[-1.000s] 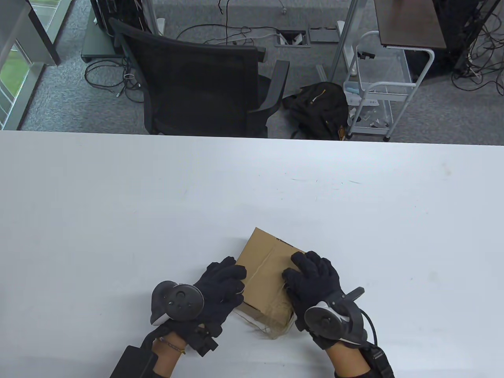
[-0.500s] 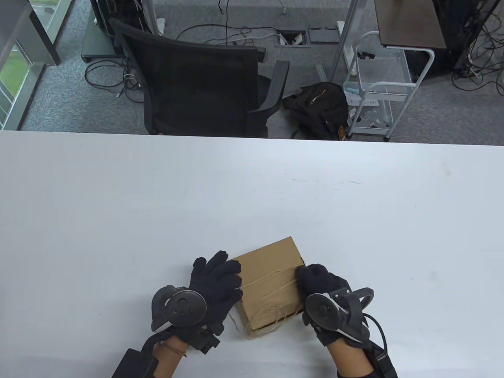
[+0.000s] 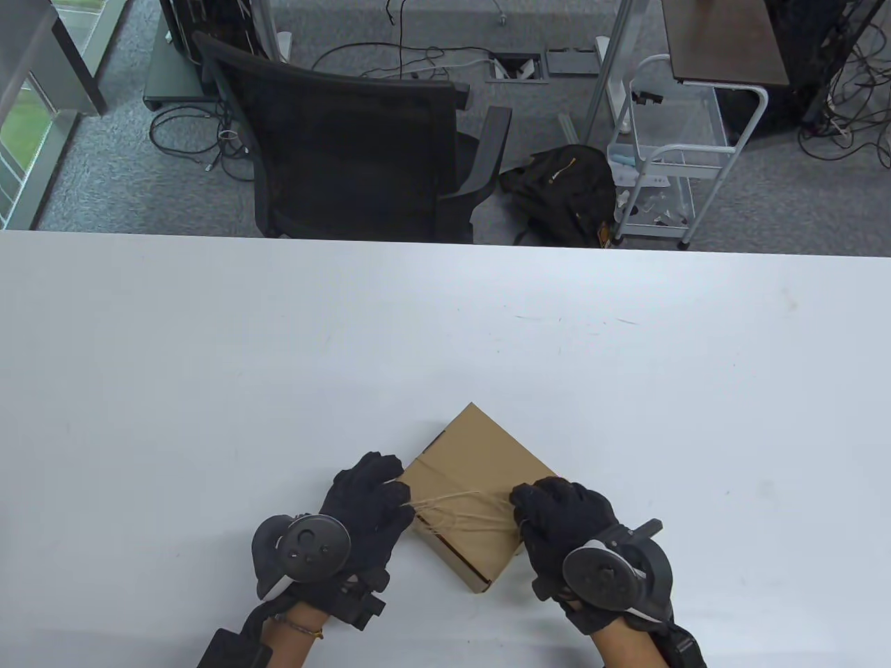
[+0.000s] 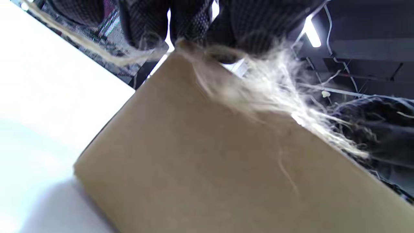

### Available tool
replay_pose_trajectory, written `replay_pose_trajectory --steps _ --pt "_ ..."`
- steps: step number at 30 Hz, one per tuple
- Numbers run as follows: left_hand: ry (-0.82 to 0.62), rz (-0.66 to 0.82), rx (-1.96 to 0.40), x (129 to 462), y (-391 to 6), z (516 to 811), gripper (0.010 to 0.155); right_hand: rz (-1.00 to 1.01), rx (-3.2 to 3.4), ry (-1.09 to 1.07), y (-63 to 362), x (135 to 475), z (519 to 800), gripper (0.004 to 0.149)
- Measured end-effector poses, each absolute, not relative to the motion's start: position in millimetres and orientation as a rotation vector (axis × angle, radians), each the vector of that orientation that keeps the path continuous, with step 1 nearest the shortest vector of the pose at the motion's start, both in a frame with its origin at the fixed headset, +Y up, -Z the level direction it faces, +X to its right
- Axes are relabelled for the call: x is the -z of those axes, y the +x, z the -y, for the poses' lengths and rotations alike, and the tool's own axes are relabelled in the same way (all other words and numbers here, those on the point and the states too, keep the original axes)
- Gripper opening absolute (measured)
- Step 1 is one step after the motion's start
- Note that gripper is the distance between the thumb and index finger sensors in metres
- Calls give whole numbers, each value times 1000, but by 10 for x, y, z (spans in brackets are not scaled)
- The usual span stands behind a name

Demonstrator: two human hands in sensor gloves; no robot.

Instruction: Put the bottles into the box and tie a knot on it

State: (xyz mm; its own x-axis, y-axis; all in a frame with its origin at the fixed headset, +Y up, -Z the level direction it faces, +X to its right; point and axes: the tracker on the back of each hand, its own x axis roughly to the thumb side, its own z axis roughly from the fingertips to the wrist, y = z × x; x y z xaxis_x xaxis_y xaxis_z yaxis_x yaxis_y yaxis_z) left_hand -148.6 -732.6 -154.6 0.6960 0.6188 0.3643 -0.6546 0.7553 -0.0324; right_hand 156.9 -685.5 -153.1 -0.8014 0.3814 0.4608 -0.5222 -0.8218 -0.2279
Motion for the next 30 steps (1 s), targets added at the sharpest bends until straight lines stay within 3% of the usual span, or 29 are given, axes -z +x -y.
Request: replay_pose_trajectory --steps 6,13,18,21,25,30 --pt "100 386 -745 1570 -1527 7346 46 240 -2452 364 1783 1789 7250 37" --pt "123 309 -777 1572 -1621 7329 47 205 -2555 264 1793 1712 7114 37" --pt "69 202 -844 1567 -1728 7351 48 59 -2544 188 1785 1637 7100 37" --pt "25 167 -766 1568 -1753 7363 48 -32 -2496 211 1738 1632 7136 37" --pt "-58 187 -887 1587 -1694 7443 48 -158 -2306 190 1722 1664 7251 38" --pt "-57 163 -912 1647 -1788 7474 48 -205 -1978 72 1994 1773 7415 37"
